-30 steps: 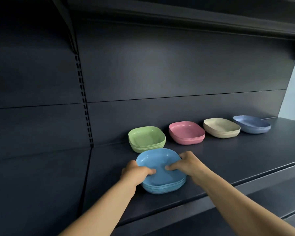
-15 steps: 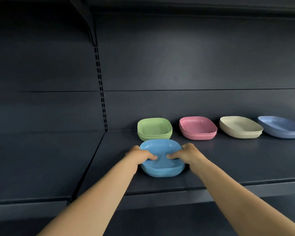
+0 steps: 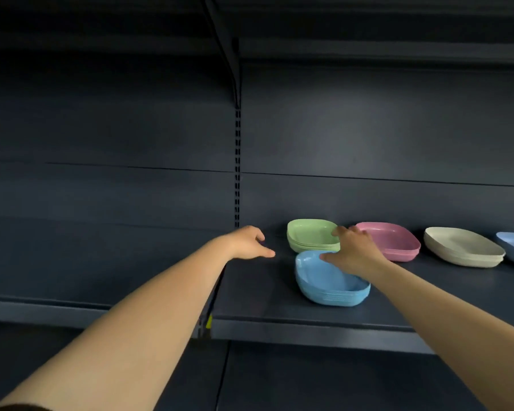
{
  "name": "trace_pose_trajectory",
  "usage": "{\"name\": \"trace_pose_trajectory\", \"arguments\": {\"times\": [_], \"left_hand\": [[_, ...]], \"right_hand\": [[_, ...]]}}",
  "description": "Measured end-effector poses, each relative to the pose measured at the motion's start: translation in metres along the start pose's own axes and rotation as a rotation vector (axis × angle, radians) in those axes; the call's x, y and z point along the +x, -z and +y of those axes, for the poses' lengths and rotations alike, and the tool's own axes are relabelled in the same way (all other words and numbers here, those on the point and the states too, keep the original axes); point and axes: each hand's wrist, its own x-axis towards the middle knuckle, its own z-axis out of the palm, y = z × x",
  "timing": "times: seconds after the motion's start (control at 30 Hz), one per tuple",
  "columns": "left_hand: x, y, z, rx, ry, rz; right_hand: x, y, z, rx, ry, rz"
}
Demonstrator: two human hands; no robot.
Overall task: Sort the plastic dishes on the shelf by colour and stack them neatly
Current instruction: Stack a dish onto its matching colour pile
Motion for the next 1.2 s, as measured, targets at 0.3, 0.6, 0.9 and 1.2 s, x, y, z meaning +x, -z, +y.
{"name": "trace_pose_trajectory", "arguments": {"times": [0.3, 0.6, 0.9, 1.2], "left_hand": [[-0.09, 0.12, -0.135, 0.54, -0.067, 0.046], [-0.19, 0.242, -0.327, 0.544, 0.014, 0.11], [-0.231, 0.337, -0.502, 0.49, 0.134, 0.171], [-0.199, 0.434, -0.649, 0.48, 0.2, 0.277]], "right_hand": [[-0.046, -0.002, -0.2, -0.076, 0.205, -0.055], [-0.085, -0.046, -0.438, 0.05, 0.315, -0.07], [-0.076, -0.095, -0.634, 0.064, 0.451, -0.106], [-0.009, -0.152, -0.802, 0.135, 0.509, -0.169]]}}
